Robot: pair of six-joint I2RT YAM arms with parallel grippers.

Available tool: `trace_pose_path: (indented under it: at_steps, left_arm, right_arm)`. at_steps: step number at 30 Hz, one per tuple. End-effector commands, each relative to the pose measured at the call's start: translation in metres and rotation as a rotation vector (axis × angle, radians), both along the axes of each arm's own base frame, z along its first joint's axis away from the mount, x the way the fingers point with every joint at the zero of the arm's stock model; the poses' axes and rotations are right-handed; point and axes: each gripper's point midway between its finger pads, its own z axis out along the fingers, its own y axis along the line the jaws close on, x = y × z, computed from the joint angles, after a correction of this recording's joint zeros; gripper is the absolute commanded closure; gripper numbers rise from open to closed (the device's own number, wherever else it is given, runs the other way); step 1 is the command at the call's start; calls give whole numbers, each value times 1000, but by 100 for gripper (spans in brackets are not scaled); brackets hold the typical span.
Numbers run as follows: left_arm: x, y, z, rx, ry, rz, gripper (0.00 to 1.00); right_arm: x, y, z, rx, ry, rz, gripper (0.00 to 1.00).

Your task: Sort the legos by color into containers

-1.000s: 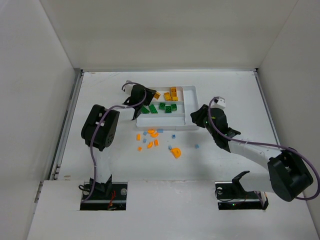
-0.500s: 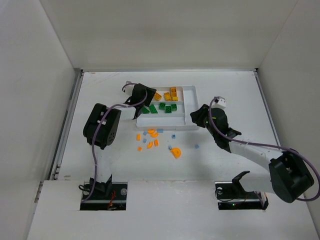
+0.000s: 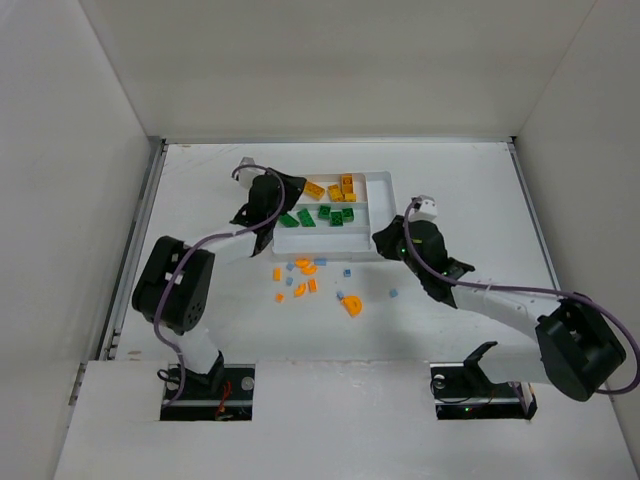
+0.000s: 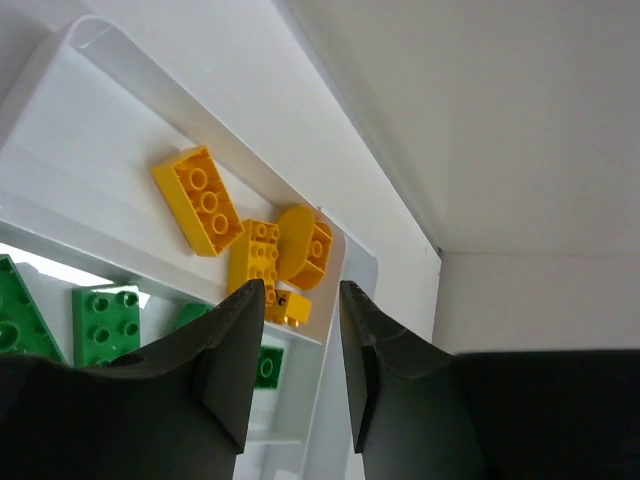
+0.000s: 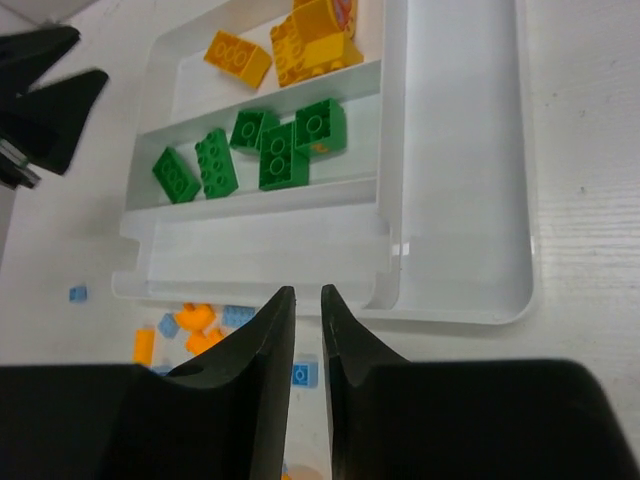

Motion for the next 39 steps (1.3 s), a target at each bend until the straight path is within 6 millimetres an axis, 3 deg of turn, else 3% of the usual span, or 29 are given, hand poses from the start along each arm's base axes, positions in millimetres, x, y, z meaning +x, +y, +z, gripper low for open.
trace_pose_path:
  at_steps: [1,7,11,14,18,25,39]
  left_arm:
    - [-28,-5,41,74,-152,-69,71]
    - [-107,11,18,287,-163,-162,80]
    - [-157,40,-7,453,-127,-167,79]
    - [-189,61,-27,527,-79,-170,76]
    - [-219,80,-41,552,-23,-174,74]
    - [-247,78,-69,561,66,-245,69]
    - [-263,69,-95,611,124,-320,60]
  right_arm:
    - [3,26,22,-30,-78,75,80]
    - [-17,77,15,-123,-86,256,80]
    - [-40,116,0,-199,-69,406,69]
    - [-58,142,-25,-256,-2,533,58]
    - [-73,156,-58,-331,90,603,52]
    - [-77,164,-80,-404,137,623,51]
    - [-88,178,-90,-437,149,656,52]
